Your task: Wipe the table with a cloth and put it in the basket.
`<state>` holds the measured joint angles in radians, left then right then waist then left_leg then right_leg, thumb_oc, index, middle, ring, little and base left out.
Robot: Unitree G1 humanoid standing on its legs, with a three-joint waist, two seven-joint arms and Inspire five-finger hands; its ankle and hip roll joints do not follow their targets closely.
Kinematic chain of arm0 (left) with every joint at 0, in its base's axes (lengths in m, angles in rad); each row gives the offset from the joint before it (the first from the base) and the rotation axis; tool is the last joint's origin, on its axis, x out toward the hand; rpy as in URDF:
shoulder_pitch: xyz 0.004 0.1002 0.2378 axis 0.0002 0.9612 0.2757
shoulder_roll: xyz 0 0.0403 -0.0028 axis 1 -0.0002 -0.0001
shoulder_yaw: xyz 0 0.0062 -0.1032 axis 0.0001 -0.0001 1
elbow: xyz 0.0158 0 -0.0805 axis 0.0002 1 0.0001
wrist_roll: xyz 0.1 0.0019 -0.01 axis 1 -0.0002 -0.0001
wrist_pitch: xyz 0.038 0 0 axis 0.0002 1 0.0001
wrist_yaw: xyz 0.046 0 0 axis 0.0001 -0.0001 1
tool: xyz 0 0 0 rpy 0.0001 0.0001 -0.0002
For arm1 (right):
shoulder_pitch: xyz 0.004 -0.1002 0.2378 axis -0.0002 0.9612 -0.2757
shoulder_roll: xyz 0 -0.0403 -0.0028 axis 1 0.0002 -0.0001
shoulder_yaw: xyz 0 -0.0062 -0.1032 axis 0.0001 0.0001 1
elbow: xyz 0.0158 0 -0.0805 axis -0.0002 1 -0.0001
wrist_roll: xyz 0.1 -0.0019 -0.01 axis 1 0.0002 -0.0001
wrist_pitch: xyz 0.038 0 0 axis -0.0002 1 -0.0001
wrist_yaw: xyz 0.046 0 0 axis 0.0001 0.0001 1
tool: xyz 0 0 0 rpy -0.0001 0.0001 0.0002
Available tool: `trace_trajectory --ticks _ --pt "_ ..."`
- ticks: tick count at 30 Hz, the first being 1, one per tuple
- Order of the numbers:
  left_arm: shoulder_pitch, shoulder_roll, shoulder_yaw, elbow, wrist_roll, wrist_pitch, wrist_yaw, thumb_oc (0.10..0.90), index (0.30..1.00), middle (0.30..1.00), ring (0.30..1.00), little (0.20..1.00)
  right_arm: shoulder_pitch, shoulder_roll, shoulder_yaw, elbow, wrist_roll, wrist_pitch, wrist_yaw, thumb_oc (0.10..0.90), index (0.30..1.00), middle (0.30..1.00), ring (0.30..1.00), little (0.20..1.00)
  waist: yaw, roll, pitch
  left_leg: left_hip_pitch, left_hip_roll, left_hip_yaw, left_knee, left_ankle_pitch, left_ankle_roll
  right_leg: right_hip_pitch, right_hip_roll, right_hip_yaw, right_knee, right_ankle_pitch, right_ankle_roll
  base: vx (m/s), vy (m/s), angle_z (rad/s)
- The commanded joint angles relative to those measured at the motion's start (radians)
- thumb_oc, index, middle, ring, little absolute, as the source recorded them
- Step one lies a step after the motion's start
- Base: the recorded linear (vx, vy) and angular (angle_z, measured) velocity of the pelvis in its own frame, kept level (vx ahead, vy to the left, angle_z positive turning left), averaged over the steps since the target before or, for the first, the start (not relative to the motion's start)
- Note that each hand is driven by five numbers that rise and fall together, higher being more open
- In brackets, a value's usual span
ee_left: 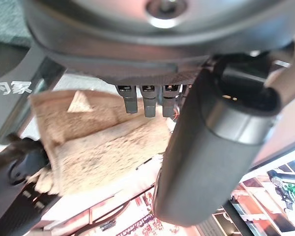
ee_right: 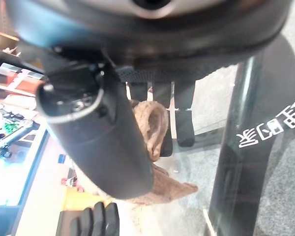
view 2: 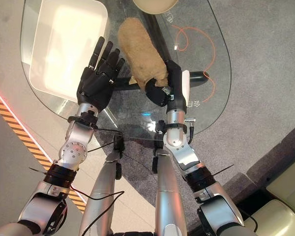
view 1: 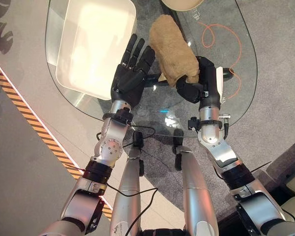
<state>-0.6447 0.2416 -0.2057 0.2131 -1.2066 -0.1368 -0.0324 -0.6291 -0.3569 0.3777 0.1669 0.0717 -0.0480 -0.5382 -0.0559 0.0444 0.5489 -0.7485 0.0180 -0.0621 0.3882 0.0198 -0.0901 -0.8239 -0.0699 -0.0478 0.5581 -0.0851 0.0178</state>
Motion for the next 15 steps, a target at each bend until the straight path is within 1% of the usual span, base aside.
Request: trace_trajectory --ticks 1,8,15 --pt "-0.102 -0.005 0.004 -0.156 -0.021 -0.035 -0.076 0.8 0.9 0.9 0.9 0.9 -0.124 0.016 -0.012 -0.234 -0.061 -0.16 0.02 0.1 0.3 0.3 0.3 0.2 0.007 -0.017 -0.029 0.037 -0.062 0.105 0.019 -0.05 0.075 0.067 0.084 0.001 -0.046 -0.01 0.005 0.0 0.0 0.0" --pt "-0.126 -0.014 -0.004 -0.152 -0.038 -0.024 -0.073 0.8 0.9 0.9 0.9 0.9 -0.134 0.018 0.0 -0.235 -0.058 -0.174 0.045 0.1 0.3 0.3 0.3 0.2 0.004 -0.02 -0.029 0.036 -0.062 0.104 0.023 -0.053 0.073 0.07 0.081 0.001 -0.048 -0.01 0.006 0.0 0.0 0.0" --pt "-0.147 -0.02 -0.002 -0.15 -0.055 -0.031 -0.081 0.8 0.9 0.9 0.9 0.9 -0.152 0.017 0.012 -0.23 -0.054 -0.169 0.072 0.1 0.3 0.3 0.3 0.2 0.005 -0.021 -0.029 0.038 -0.063 0.105 0.02 -0.052 0.073 0.07 0.08 0.0 -0.049 -0.01 0.006 0.0 0.0 0.0"
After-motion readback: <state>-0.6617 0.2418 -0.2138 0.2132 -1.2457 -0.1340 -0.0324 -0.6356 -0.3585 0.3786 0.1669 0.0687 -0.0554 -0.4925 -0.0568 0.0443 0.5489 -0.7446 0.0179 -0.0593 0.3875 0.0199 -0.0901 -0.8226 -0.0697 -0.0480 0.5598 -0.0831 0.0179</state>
